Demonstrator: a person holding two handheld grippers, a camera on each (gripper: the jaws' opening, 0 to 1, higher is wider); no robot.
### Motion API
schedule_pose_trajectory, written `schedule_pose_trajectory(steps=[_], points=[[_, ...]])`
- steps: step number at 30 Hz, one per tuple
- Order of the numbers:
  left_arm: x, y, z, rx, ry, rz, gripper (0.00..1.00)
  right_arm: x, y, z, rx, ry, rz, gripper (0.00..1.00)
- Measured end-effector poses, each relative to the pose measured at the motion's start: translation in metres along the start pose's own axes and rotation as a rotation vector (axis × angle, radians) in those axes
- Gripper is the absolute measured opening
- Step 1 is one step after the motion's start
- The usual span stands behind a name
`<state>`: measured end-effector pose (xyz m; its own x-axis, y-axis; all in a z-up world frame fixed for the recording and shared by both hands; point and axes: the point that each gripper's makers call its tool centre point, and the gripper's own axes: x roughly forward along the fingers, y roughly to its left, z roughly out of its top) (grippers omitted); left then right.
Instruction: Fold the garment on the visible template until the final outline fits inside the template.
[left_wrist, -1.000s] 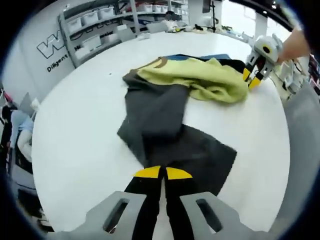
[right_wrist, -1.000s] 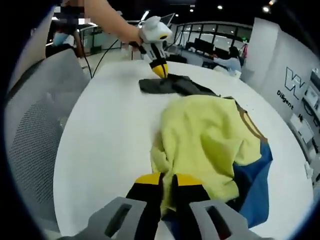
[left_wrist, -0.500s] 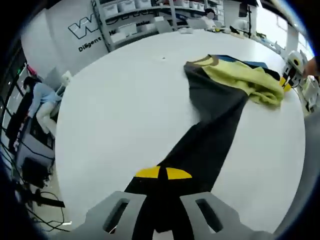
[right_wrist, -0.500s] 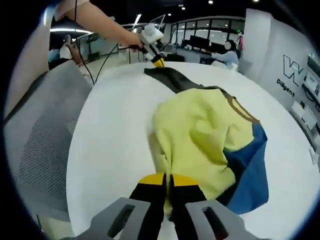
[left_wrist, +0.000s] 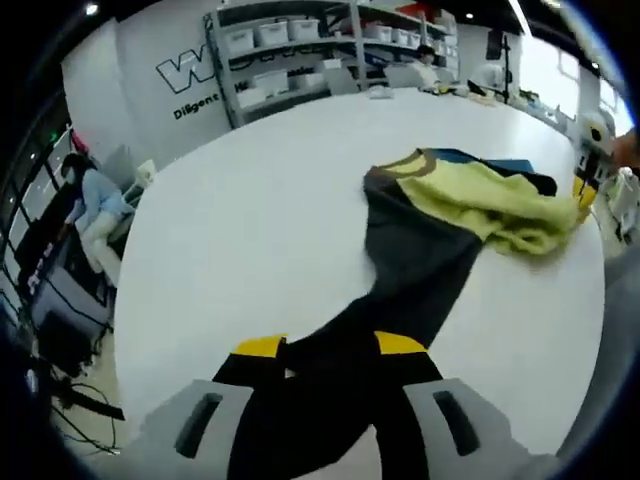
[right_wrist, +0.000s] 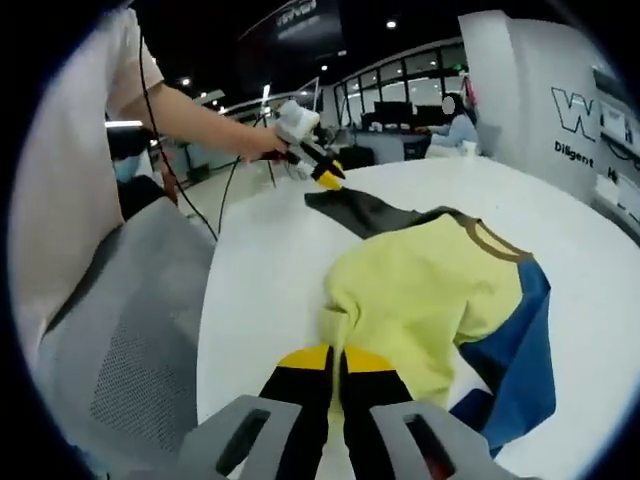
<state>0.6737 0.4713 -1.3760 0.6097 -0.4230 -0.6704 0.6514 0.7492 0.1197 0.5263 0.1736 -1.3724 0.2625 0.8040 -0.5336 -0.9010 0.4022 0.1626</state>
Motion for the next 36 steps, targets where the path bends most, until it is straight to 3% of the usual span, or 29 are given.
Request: schedule_pose_trajectory(steps=[1, 3, 6, 7, 8, 11, 14, 18, 20, 23, 25, 27, 33, 36], points=[[0.004, -0.009, 0.002, 0.014, -0.015, -0.03, 0.29, 0.0, 0.0, 0.003, 0.013, -0.015, 0.004, 0.0], [0.006, -0.051, 0.015, 0.035, -0.077, -0.148, 0.3, -0.001, -0.001, 0.013, 0.044, -0.055, 0.008, 0.0], [0.013, -0.096, 0.027, 0.093, -0.132, -0.278, 0.34, -0.004, -0.002, 0.029, 0.079, -0.111, 0.016, 0.0], [0.018, -0.123, 0.03, 0.133, -0.144, -0.344, 0.36, -0.004, -0.002, 0.032, 0.088, -0.121, 0.027, 0.0], [0.02, -0.13, 0.028, 0.154, -0.133, -0.355, 0.37, -0.005, -0.004, 0.033, 0.088, -0.123, 0.025, 0.0], [0.039, -0.177, 0.023, 0.33, -0.096, -0.422, 0.39, -0.008, -0.002, 0.056, 0.184, -0.216, 0.083, 0.0], [0.056, -0.198, 0.028, 0.374, -0.102, -0.421, 0.43, -0.01, -0.009, 0.061, 0.192, -0.224, 0.076, 0.0], [0.079, -0.204, 0.034, 0.357, -0.087, -0.377, 0.46, -0.011, -0.007, 0.07, 0.206, -0.245, 0.103, 0.0], [0.086, -0.203, 0.034, 0.374, -0.069, -0.345, 0.4, -0.011, -0.007, 0.073, 0.216, -0.253, 0.108, 0.0], [0.087, -0.202, 0.041, 0.343, -0.081, -0.344, 0.21, -0.012, -0.007, 0.078, 0.231, -0.271, 0.119, 0.0], [0.083, -0.201, 0.047, 0.341, -0.11, -0.348, 0.06, -0.013, -0.009, 0.079, 0.242, -0.273, 0.118, 0.0], [0.075, -0.2, 0.052, 0.304, -0.129, -0.365, 0.02, -0.016, -0.013, 0.08, 0.245, -0.273, 0.108, 0.0], [0.046, -0.196, 0.067, 0.224, -0.176, -0.438, 0.01, -0.02, -0.025, 0.079, 0.284, -0.256, 0.073, 0.0], [0.029, -0.193, 0.065, 0.185, -0.149, -0.489, 0.01, -0.022, -0.03, 0.076, 0.284, -0.239, 0.052, 0.0]])
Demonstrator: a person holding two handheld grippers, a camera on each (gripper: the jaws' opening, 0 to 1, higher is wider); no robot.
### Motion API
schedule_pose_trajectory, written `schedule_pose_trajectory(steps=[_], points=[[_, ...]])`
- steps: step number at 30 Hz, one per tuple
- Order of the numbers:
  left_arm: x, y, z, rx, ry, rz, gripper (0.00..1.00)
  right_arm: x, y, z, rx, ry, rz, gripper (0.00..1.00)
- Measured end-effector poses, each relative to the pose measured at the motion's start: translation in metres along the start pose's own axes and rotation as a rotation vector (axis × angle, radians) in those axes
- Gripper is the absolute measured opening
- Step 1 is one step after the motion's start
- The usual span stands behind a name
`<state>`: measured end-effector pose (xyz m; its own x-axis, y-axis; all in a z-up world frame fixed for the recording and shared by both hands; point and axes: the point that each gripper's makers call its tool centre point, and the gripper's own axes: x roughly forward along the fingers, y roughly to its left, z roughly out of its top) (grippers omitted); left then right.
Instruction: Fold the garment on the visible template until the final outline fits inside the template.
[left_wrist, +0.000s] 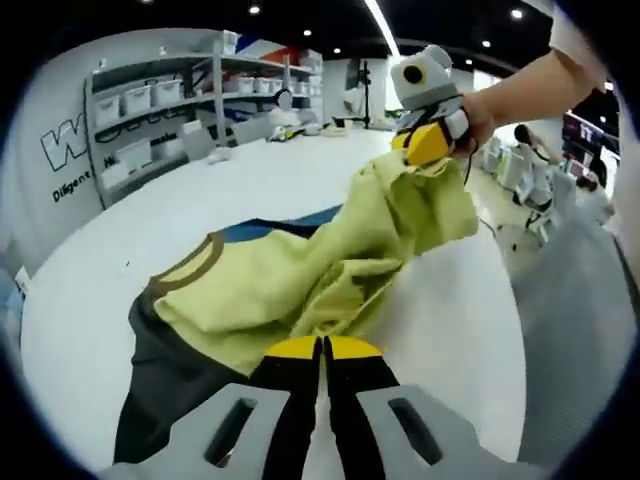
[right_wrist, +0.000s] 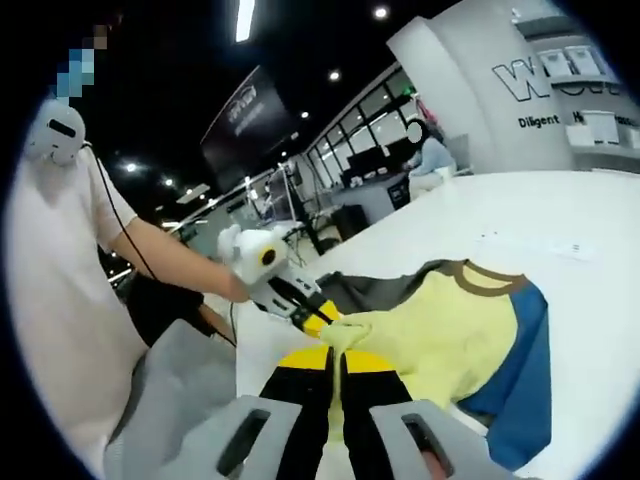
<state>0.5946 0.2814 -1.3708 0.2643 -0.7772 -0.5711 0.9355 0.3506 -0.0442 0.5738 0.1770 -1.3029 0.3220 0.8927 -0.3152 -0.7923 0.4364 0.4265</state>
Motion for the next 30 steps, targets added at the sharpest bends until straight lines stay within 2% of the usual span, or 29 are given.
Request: schedule_pose_trajectory(steps=[4, 6, 8, 12, 13, 17, 19, 21, 23, 26, 28, 30], points=[[-0.02, -0.01, 0.003, -0.069, -0.013, -0.054, 0.01, -0.002, -0.003, -0.002, 0.0, 0.02, -0.016, 0.0], [-0.027, -0.017, 0.0, -0.115, 0.003, -0.088, 0.01, -0.004, -0.001, -0.013, -0.043, 0.079, -0.02, 0.0], [-0.034, -0.025, -0.002, -0.093, 0.013, -0.102, 0.01, -0.006, 0.002, -0.028, -0.092, 0.154, -0.018, 0.0], [-0.043, -0.048, -0.018, -0.035, 0.063, -0.131, 0.01, -0.012, 0.014, -0.065, -0.227, 0.313, 0.002, 0.0], [-0.043, -0.056, -0.025, -0.018, 0.087, -0.144, 0.01, -0.016, 0.018, -0.08, -0.269, 0.379, 0.013, 0.0], [-0.039, -0.08, -0.043, -0.023, 0.112, -0.19, 0.01, -0.02, 0.026, -0.115, -0.343, 0.495, 0.04, 0.0], [-0.036, -0.09, -0.051, -0.029, 0.126, -0.207, 0.01, -0.023, 0.023, -0.133, -0.382, 0.567, 0.013, 0.0], [-0.032, -0.098, -0.059, -0.021, 0.127, -0.207, 0.01, -0.022, 0.025, -0.144, -0.416, 0.579, 0.012, 0.0], [-0.026, -0.099, -0.071, 0.009, 0.146, -0.176, 0.02, -0.025, 0.019, -0.154, -0.465, 0.614, -0.019, 0.0], [-0.024, -0.093, -0.081, 0.009, 0.147, -0.109, 0.14, -0.027, 0.023, -0.161, -0.471, 0.612, -0.021, 0.0], [-0.024, -0.089, -0.083, 0.009, 0.138, -0.081, 0.24, -0.031, 0.024, -0.164, -0.462, 0.61, -0.036, 0.08], [-0.024, -0.085, -0.089, 0.045, 0.156, -0.053, 0.32, -0.035, 0.022, -0.168, -0.468, 0.605, -0.057, 0.13]])
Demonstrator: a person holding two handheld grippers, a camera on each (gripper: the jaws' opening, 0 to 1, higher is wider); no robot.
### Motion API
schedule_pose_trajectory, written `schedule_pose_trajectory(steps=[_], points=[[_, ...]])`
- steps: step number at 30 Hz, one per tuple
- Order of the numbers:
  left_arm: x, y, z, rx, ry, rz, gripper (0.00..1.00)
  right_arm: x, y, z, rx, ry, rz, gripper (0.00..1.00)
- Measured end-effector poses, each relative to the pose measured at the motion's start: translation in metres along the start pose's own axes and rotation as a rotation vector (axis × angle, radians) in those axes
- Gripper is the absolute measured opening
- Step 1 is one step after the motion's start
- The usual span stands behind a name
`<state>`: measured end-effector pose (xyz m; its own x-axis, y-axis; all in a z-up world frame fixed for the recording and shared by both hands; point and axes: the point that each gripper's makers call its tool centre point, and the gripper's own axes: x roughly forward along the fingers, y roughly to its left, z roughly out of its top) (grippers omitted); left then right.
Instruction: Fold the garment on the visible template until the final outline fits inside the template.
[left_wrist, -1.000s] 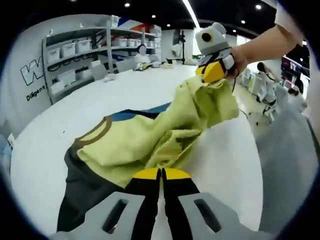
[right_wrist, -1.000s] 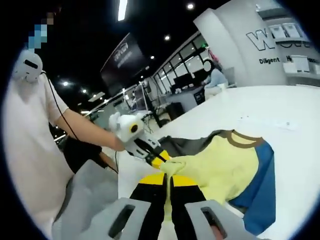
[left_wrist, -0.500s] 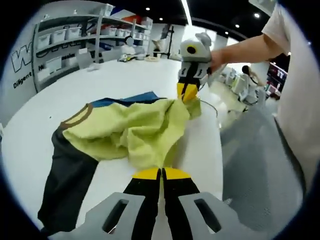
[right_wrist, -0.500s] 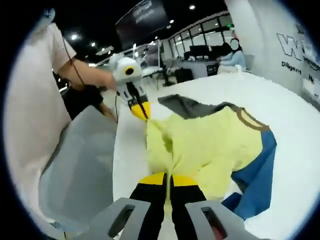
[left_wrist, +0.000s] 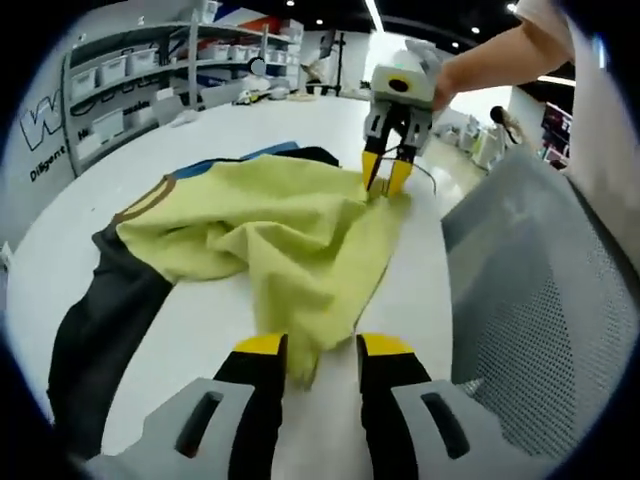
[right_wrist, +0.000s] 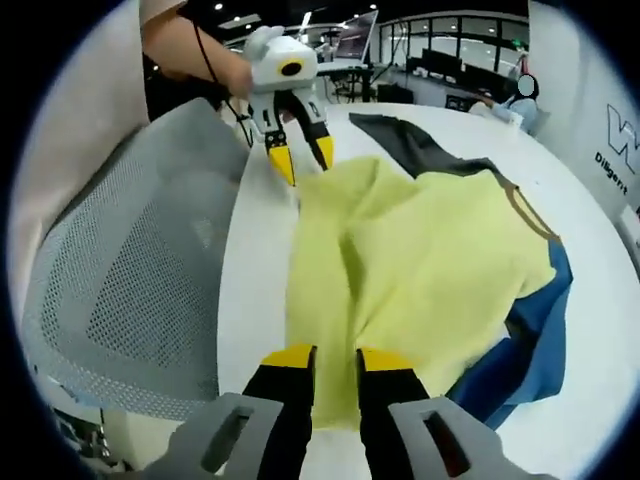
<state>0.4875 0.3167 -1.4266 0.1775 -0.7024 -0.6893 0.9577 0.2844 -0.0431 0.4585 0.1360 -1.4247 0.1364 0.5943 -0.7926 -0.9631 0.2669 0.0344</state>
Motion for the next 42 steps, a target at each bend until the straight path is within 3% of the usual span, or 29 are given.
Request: schedule_pose_trajectory(steps=[2, 3, 5, 10, 16, 19, 23, 26, 30, 31, 33, 35, 39, 42], points=[[0.002, 0.009, -0.015, 0.087, 0.082, 0.047, 0.36, -0.001, 0.003, -0.005, 0.01, 0.006, -0.001, 0.13], [0.003, 0.013, -0.019, 0.114, 0.105, 0.071, 0.33, -0.001, 0.003, -0.007, 0.022, 0.006, -0.002, 0.12], [0.005, 0.011, -0.013, 0.085, 0.076, 0.058, 0.26, -0.001, 0.008, -0.009, 0.029, -0.002, 0.006, 0.11], [0.005, 0.009, -0.011, 0.071, 0.086, 0.046, 0.03, 0.001, 0.02, -0.007, 0.03, -0.014, 0.015, 0.1], [-0.018, -0.014, -0.015, 0.047, 0.115, -0.021, 0.03, 0.009, 0.032, -0.018, -0.011, 0.041, 0.036, 0.2], [-0.031, -0.026, -0.018, 0.032, 0.111, -0.047, 0.03, 0.01, 0.026, -0.024, -0.032, 0.064, 0.008, 0.13], [-0.04, -0.043, -0.033, 0.01, 0.141, -0.098, 0.03, 0.009, 0.024, -0.025, -0.046, 0.071, 0.001, 0.06], [-0.038, -0.044, -0.053, 0.003, 0.186, -0.107, 0.03, 0.004, 0.02, -0.032, -0.004, 0.106, -0.001, 0.04], [-0.04, -0.046, -0.056, -0.044, 0.189, -0.135, 0.03, -0.005, 0.019, -0.036, 0.048, 0.109, 0.018, 0.01], [-0.041, -0.046, -0.057, -0.036, 0.201, -0.137, 0.03, -0.009, 0.012, -0.037, 0.054, 0.103, -0.014, 0.01], [-0.043, -0.042, -0.056, -0.03, 0.197, -0.136, 0.03, -0.016, 0.007, -0.029, 0.166, 0.041, -0.012, 0.04], [-0.047, -0.042, -0.044, -0.09, 0.141, -0.165, 0.06, -0.027, -0.009, -0.024, 0.214, -0.005, -0.058, 0.04], [-0.057, -0.016, -0.046, -0.131, 0.142, -0.116, 0.15, -0.04, -0.041, -0.028, 0.259, -0.03, -0.16, 0.08], [-0.067, 0.007, -0.04, -0.163, 0.106, -0.059, 0.12, -0.048, -0.074, -0.035, 0.298, -0.037, -0.274, 0.13]])
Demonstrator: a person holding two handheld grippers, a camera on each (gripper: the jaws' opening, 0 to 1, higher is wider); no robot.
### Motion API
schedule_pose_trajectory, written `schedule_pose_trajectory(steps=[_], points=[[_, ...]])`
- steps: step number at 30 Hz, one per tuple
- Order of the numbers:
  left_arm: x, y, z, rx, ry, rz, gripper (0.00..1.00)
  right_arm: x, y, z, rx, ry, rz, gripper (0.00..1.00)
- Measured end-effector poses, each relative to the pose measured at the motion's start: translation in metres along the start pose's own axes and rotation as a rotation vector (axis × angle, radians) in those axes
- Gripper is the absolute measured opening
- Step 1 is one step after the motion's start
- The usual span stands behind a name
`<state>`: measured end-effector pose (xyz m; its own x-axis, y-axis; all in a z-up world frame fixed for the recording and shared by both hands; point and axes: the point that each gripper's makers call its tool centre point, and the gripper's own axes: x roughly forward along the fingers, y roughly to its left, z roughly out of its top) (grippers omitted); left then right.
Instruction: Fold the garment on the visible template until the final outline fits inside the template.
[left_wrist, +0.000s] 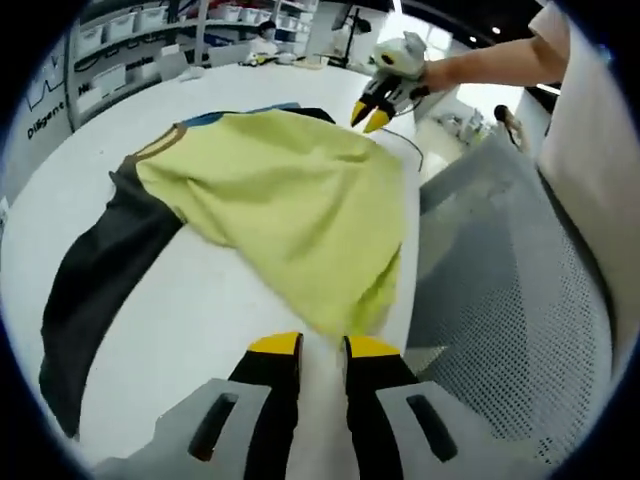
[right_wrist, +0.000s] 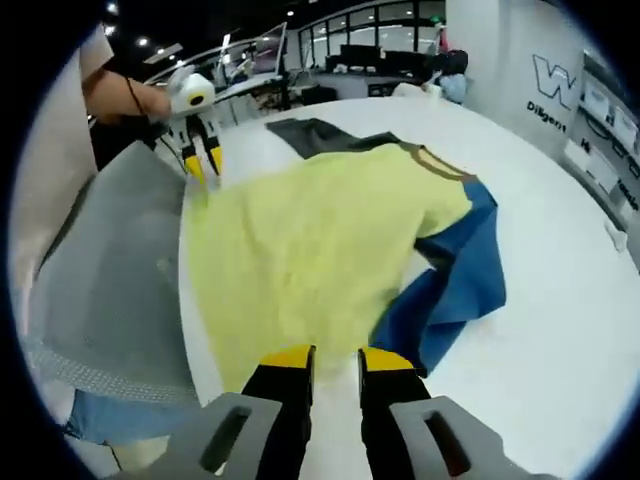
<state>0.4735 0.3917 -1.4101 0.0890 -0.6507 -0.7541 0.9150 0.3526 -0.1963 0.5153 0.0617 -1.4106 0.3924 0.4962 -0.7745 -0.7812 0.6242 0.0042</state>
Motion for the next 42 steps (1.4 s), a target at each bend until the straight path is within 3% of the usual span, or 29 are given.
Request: schedule_pose_trajectory(steps=[1, 4, 7, 11, 13, 16, 18, 21, 24, 26, 27, 29, 31, 36, 39, 42], points=[[-0.004, 0.01, 0.003, -0.005, -0.012, 0.034, 0.13, 0.0, -0.004, 0.0, 0.004, -0.003, -0.015, 0.15], [-0.01, 0.021, 0.009, -0.012, -0.028, 0.051, 0.11, 0.006, -0.029, 0.001, 0.076, -0.016, -0.09, 0.16], [-0.011, 0.027, 0.015, -0.014, -0.043, 0.076, 0.11, 0.011, -0.043, -0.002, 0.145, 0.0, -0.13, 0.25], [-0.009, 0.03, 0.021, -0.016, -0.059, 0.091, 0.09, 0.019, -0.045, -0.007, 0.202, 0.018, -0.125, 0.27], [-0.007, 0.029, 0.024, -0.017, -0.065, 0.09, 0.08, 0.023, -0.042, -0.01, 0.178, 0.035, -0.125, 0.23], [-0.002, 0.027, 0.026, -0.011, -0.066, 0.088, 0.07, 0.026, -0.046, -0.022, 0.169, 0.089, -0.136, 0.06], [0.0, 0.027, 0.027, -0.007, -0.065, 0.09, 0.06, 0.026, -0.05, -0.027, 0.189, 0.096, -0.14, 0.0], [0.002, 0.029, 0.03, -0.006, -0.072, 0.094, 0.03, 0.021, -0.052, -0.019, 0.264, 0.045, -0.124, 0.0], [0.002, 0.031, 0.032, -0.008, -0.078, 0.099, 0.01, 0.011, -0.058, 0.003, 0.421, -0.091, -0.077, 0.0], [0.001, 0.033, 0.031, -0.009, -0.076, 0.104, 0.01, -0.002, -0.066, 0.029, 0.526, -0.243, -0.031, 0.0], [0.001, 0.033, 0.031, -0.01, -0.076, 0.105, 0.0, -0.008, -0.071, 0.033, 0.568, -0.273, -0.021, 0.0], [0.001, 0.035, 0.031, -0.012, -0.077, 0.111, 0.0, -0.021, -0.087, 0.046, 0.629, -0.366, -0.031, 0.0], [0.001, 0.035, 0.031, -0.016, -0.08, 0.108, 0.0, -0.031, -0.107, 0.05, 0.672, -0.414, -0.077, 0.0], [0.002, 0.035, 0.033, -0.013, -0.083, 0.107, 0.0, -0.045, -0.138, 0.049, 0.757, -0.474, -0.13, 0.0], [0.001, 0.035, 0.034, -0.014, -0.086, 0.11, 0.0, -0.053, -0.15, 0.046, 0.708, -0.457, -0.214, 0.0], [0.001, 0.036, 0.033, -0.018, -0.084, 0.11, 0.0, -0.054, -0.161, 0.04, 0.74, -0.404, -0.22, 0.0]])
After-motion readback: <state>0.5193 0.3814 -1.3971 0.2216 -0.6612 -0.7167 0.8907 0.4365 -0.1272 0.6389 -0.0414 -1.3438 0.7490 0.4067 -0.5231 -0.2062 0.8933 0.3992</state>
